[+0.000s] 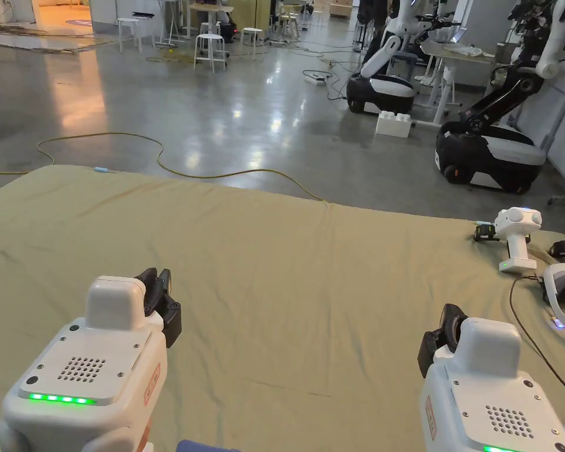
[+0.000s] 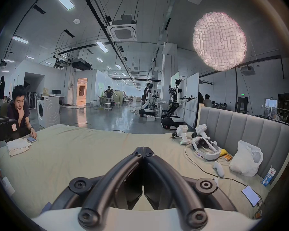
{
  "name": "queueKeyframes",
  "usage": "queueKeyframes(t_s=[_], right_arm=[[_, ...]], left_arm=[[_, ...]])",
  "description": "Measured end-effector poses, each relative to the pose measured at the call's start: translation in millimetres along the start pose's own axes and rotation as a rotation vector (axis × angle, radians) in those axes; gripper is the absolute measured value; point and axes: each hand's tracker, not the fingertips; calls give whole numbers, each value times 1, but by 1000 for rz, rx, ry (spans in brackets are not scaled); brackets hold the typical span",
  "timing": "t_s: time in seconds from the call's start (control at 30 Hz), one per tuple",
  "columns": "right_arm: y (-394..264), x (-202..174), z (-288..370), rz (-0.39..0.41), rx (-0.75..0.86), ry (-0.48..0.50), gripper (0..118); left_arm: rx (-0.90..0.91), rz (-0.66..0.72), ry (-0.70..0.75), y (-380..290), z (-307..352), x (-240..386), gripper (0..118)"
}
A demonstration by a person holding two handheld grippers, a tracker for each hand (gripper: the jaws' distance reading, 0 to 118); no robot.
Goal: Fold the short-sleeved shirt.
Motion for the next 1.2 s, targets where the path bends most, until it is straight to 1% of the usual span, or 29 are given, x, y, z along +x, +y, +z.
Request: queueKeyframes(t_s=[0.07,0.13,0.17,0.2,0.27,0.3,0.37,0.47,0.5,0.57,0.6,0.63,0.67,0.7,0.77,0.8,0.83,0.87,0.9,0.93,0.97,1.0,1.03,1.07,1.1,1.13,1.2], right_arm=[[-7,-4,9,-19,-31,10,0],[-26,-17,23,-43,-93,82,0],[-38,-25,31,-41,-111,125,0],[-53,-37,40,-25,-141,169,0],[-81,-63,51,46,-219,224,0],[-96,-76,56,56,-265,260,0],[-122,-96,64,29,-356,331,0],[-157,-122,71,44,-436,349,0],[-167,-128,70,55,-446,335,0],[-184,-135,64,41,-495,293,0],[-193,-136,60,37,-517,259,0],[-201,-138,55,52,-549,236,0],[-209,-137,50,59,-587,234,0],[-214,-135,49,45,-595,247,0],[-215,-132,52,65,-556,251,0],[-214,-133,52,90,-551,262,0],[-214,-133,51,94,-558,267,0],[-213,-130,51,91,-560,271,0],[-213,-127,49,75,-568,280,0],[-213,-124,47,43,-583,292,0],[-213,-120,45,17,-593,299,0],[-211,-117,45,-4,-604,304,0],[-211,-114,44,-16,-612,308,0],[-210,-113,43,-16,-614,308,0],[-210,-112,43,-16,-616,310,0],[-210,-112,44,-15,-617,313,0],[-210,-114,45,-8,-615,312,0]], left_arm=[[-8,-23,-1,-1,3,-4,15],[-24,-43,-9,-4,9,-10,15],[-32,-47,-9,-6,11,-12,15],[-49,-51,-16,-9,15,-16,15],[-76,-52,-22,-18,22,-22,15],[-94,-52,-21,-25,25,-26,15],[-131,-55,-12,-38,31,-33,15],[-227,-48,-18,-59,38,-47,15],[-264,-35,-25,-66,39,-52,15],[-323,-2,-21,-81,42,-62,15],[-345,33,-29,-88,44,-68,15],[-374,60,-39,-93,45,-74,15],[-396,85,-42,-97,46,-79,15],[-426,118,-54,-101,46,-85,15],[-499,184,-105,-107,43,-97,15],[-563,232,-140,-110,39,-105,15],[-629,286,-181,-111,35,-110,15],[-668,348,-229,-114,30,-118,17],[-708,407,-282,-118,25,-126,23],[-746,461,-329,-121,18,-133,39],[-770,497,-346,-131,10,-145,52],[-811,537,-385,-139,2,-154,64],[-876,564,-421,-141,-7,-158,71],[-918,577,-443,-143,-14,-160,71],[-937,592,-480,-131,-9,-149,71],[-947,616,-544,-130,-12,-148,71],[-966,687,-619,-137,-22,-151,71]])
